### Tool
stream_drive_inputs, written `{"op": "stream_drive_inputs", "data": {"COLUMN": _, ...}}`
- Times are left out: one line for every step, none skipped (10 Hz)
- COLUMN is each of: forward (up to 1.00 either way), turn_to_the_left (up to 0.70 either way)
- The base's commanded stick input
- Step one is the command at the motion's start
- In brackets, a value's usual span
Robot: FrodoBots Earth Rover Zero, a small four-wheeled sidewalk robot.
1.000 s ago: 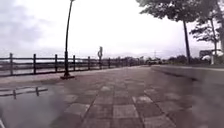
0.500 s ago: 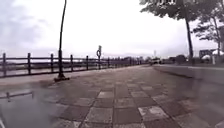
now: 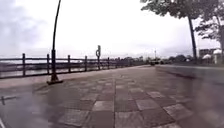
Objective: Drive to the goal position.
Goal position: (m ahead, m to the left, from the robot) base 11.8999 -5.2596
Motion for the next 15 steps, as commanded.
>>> {"op": "stream_drive_inputs", "data": {"forward": 1.0, "turn_to_the_left": -0.14}}
{"op": "stream_drive_inputs", "data": {"forward": 1.0, "turn_to_the_left": -0.17}}
{"op": "stream_drive_inputs", "data": {"forward": 1.0, "turn_to_the_left": -0.02}}
{"op": "stream_drive_inputs", "data": {"forward": 1.0, "turn_to_the_left": 0.0}}
{"op": "stream_drive_inputs", "data": {"forward": 1.0, "turn_to_the_left": 0.0}}
{"op": "stream_drive_inputs", "data": {"forward": 1.0, "turn_to_the_left": 0.0}}
{"op": "stream_drive_inputs", "data": {"forward": 1.0, "turn_to_the_left": 0.0}}
{"op": "stream_drive_inputs", "data": {"forward": 1.0, "turn_to_the_left": 0.0}}
{"op": "stream_drive_inputs", "data": {"forward": 1.0, "turn_to_the_left": 0.0}}
{"op": "stream_drive_inputs", "data": {"forward": 1.0, "turn_to_the_left": 0.0}}
{"op": "stream_drive_inputs", "data": {"forward": 1.0, "turn_to_the_left": 0.0}}
{"op": "stream_drive_inputs", "data": {"forward": 1.0, "turn_to_the_left": 0.0}}
{"op": "stream_drive_inputs", "data": {"forward": 1.0, "turn_to_the_left": -0.21}}
{"op": "stream_drive_inputs", "data": {"forward": 1.0, "turn_to_the_left": -0.26}}
{"op": "stream_drive_inputs", "data": {"forward": 1.0, "turn_to_the_left": -0.05}}
